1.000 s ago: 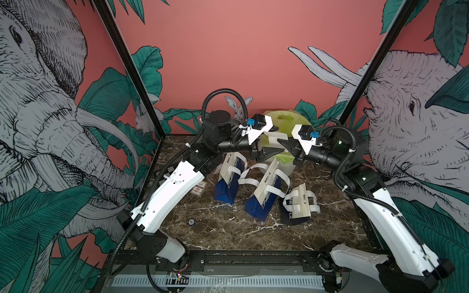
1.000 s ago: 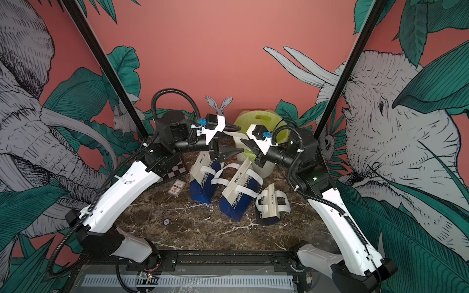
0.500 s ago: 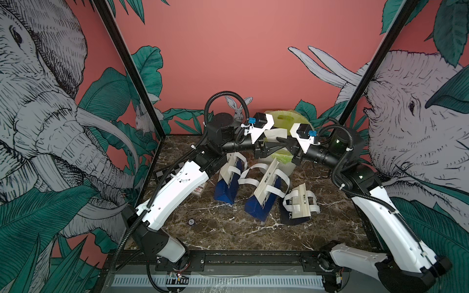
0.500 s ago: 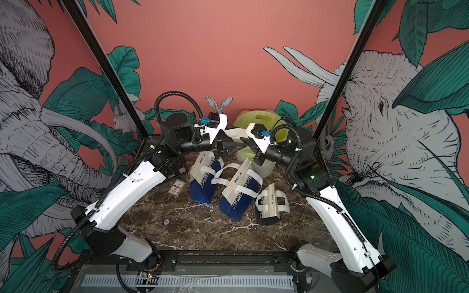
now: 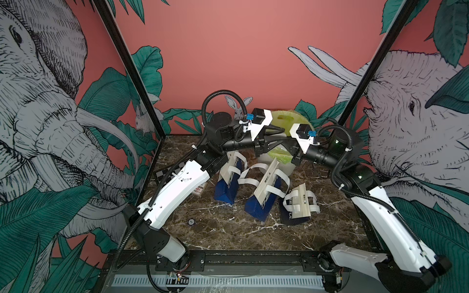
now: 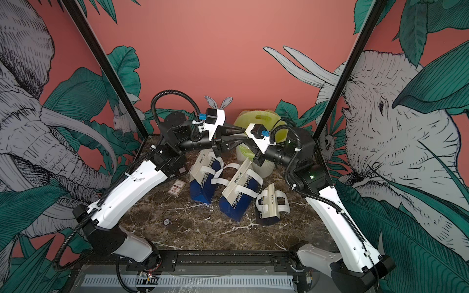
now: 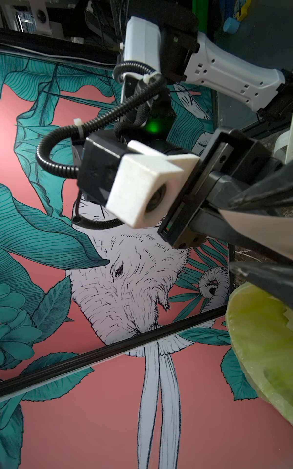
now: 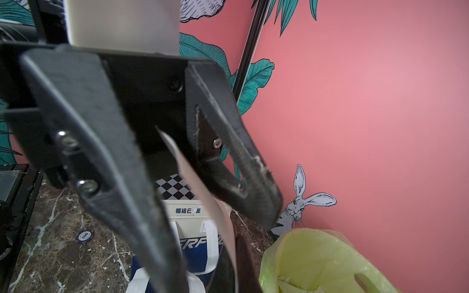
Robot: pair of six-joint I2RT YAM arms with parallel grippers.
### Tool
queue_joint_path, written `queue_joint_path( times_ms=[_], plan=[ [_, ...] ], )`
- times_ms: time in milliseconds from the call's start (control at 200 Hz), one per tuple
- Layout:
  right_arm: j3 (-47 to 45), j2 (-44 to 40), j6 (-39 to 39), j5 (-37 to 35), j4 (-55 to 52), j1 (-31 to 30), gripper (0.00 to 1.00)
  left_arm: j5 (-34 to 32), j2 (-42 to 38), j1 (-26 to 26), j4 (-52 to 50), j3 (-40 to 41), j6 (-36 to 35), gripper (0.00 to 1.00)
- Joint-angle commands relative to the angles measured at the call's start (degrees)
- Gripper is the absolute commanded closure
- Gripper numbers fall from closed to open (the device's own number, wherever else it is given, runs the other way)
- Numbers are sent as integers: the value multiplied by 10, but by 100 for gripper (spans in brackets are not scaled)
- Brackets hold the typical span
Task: Shred takeout receipts and throw away
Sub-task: Shred the takeout receipt.
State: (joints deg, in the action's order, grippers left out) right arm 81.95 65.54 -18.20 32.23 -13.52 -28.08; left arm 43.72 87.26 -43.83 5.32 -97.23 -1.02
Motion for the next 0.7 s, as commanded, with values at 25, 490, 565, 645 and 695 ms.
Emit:
queue_joint_path(
  times_ms=[25,490,565,645,695],
  plan=[
    [0,-5,7,11,33,-2,100,7,5,0,30,-1,26,73],
    [-8,-3,-69,-213,48,-72,100,-147,26,-11,34,-6,132,100],
    [-4,8,-105,-317,50,-102,100,-230,27,-25,-2,-16,134,100],
    [-1,23,-138,-389,54,-126,100,-363,25,-42,-46,-28,119,100],
    [-4,30,-153,-417,68,-138,100,-425,32,-48,-71,-43,118,100]
  ],
)
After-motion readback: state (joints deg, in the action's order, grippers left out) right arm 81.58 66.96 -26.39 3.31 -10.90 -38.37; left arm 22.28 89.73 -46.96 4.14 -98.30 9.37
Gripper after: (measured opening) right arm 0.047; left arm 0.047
